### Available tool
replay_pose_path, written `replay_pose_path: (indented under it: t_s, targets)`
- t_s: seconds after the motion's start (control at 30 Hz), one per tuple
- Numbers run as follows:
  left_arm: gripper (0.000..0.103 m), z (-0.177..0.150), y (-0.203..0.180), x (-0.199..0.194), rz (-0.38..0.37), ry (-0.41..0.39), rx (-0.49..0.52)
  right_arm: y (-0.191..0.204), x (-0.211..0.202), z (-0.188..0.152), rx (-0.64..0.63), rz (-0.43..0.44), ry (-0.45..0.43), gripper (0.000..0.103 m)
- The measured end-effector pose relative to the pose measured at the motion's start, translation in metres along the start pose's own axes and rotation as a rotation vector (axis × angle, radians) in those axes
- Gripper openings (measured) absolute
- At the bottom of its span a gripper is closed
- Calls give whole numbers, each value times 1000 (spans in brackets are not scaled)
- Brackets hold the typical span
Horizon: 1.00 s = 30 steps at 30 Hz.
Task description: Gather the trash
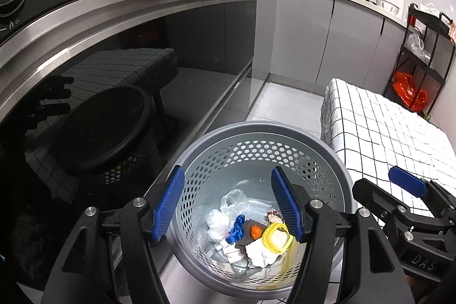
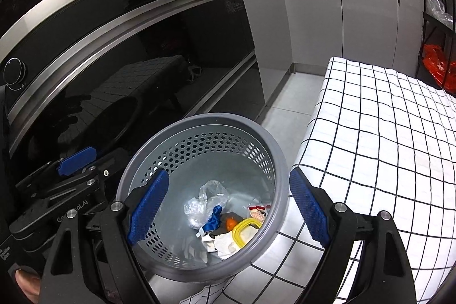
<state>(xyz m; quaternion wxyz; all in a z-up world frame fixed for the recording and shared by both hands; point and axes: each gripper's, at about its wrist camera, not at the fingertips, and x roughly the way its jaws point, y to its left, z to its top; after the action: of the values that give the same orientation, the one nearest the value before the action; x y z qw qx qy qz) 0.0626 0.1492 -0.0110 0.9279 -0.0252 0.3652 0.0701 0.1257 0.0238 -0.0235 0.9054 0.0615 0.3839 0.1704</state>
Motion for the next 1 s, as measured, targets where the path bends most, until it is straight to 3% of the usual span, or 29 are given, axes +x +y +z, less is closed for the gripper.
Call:
replay_pose_path:
  t_s: [0.27,0.73,1.0]
  targets:
    - [68,1,2,-4,3,-20,-11,4,-2,0,-16,-8,-14,83]
    - [90,3,10,-10,20,-56,-36,5,-4,0,-24,-16,-24,83]
    - [94,4,12,-11,20,-63,-45,8,-4,0,-30,-22,-30,83]
